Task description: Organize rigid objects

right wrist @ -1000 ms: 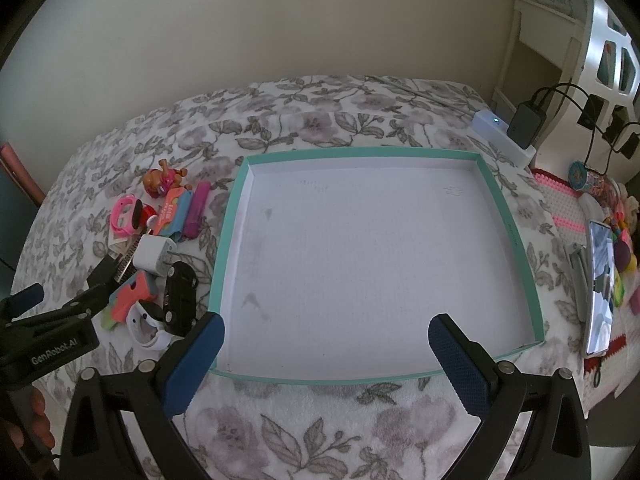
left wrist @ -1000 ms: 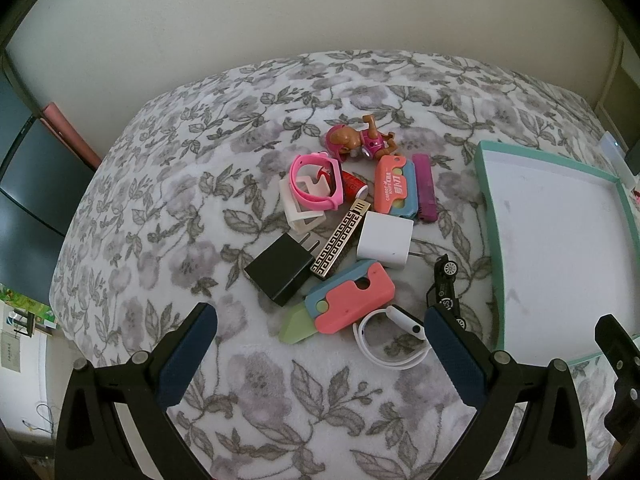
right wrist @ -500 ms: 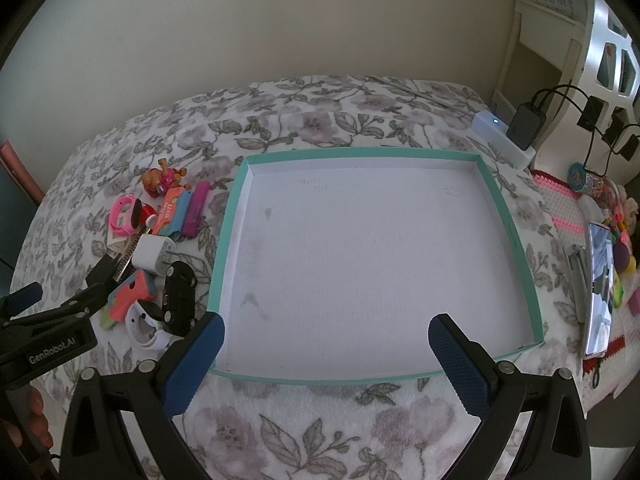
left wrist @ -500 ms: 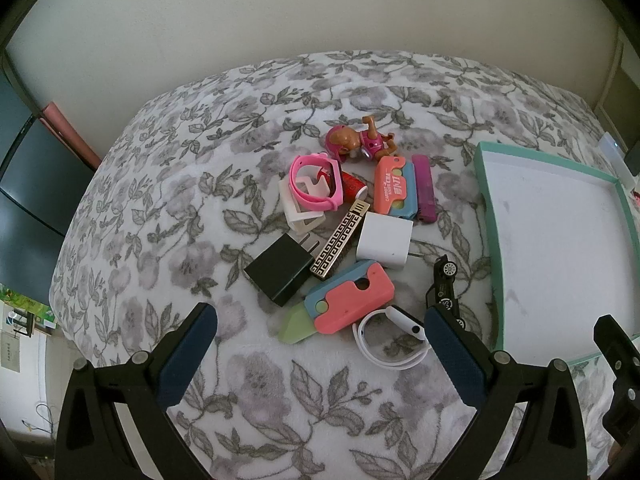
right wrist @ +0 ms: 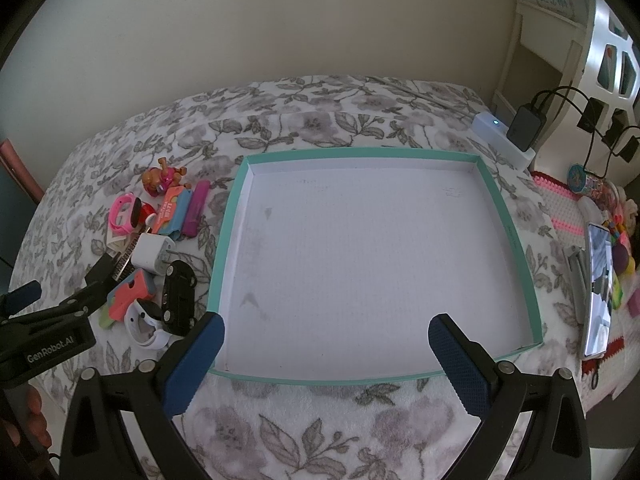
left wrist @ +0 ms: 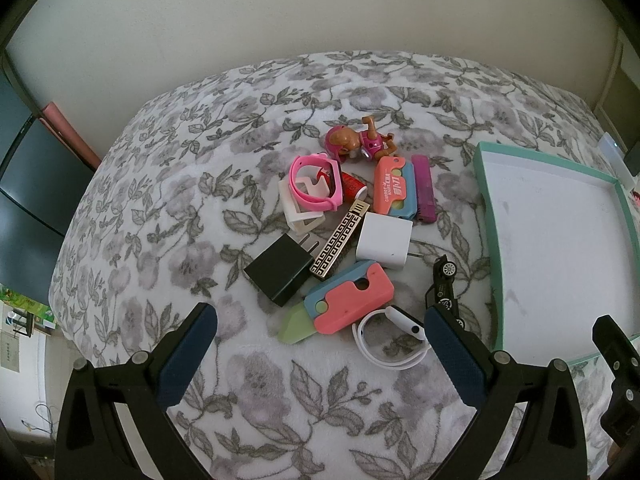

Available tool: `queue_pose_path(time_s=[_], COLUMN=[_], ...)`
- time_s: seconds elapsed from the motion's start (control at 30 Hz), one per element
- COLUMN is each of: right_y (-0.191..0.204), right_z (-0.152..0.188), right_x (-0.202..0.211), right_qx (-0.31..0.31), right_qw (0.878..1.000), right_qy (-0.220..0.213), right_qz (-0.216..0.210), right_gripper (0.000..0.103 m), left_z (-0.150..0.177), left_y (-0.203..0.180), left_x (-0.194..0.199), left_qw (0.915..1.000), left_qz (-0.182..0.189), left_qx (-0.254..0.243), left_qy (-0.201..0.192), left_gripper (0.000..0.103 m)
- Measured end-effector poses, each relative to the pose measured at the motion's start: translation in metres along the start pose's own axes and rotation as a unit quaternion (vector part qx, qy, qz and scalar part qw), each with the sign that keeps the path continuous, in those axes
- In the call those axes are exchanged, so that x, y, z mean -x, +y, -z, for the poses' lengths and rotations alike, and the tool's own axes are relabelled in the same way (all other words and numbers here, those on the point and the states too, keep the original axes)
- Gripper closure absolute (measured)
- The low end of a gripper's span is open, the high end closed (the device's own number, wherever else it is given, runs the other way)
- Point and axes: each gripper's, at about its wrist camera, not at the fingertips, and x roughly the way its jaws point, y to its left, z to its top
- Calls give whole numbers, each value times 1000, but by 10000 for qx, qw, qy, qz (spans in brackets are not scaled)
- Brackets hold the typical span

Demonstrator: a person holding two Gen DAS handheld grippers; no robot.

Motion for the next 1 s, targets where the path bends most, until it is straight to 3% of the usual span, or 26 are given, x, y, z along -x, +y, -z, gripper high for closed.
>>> queue_pose_path(time_s=[0.8,1.0], right_y=[3,17], right_z=[2,2], right_x=[-3,6], right_qx=[51,307], right_qw=[10000,9989], right_qy=[11,-280], right_qz=[13,-206], right_gripper=[0,0], left_z=[-5,-13], left_y=[1,21], left_x=[3,10], left_qw=[9999,9993], left_qz=[134,250], left_qx=[68,226], left_qy=[8,-156], left_gripper=[0,0])
